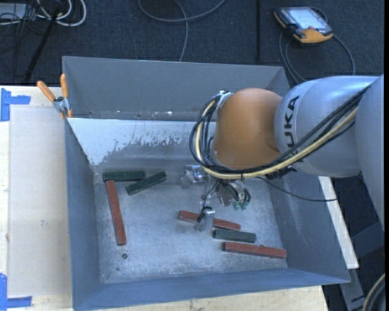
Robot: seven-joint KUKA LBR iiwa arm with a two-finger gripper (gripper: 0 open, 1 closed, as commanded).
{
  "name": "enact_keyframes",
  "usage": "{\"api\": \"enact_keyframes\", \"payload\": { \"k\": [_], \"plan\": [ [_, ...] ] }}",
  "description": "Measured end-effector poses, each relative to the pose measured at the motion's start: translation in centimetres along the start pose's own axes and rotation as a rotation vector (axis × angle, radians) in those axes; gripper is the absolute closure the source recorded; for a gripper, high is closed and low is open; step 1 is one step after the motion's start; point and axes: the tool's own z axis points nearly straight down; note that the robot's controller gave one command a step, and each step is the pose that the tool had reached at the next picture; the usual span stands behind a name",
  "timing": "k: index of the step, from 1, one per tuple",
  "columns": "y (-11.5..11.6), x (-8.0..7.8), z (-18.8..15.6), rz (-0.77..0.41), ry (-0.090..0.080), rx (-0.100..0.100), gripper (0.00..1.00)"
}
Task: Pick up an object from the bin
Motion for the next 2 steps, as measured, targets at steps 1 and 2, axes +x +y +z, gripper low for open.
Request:
{"api": "enact_keyframes", "payload": {
  "k": [1,2],
  "plan": [
    [-3.93,3.54,5.24,0.096,0.004,0.0,1.0],
    [-3.94,3.54,5.24,0.096,0.004,-0.001,1.0]
  ]
}}
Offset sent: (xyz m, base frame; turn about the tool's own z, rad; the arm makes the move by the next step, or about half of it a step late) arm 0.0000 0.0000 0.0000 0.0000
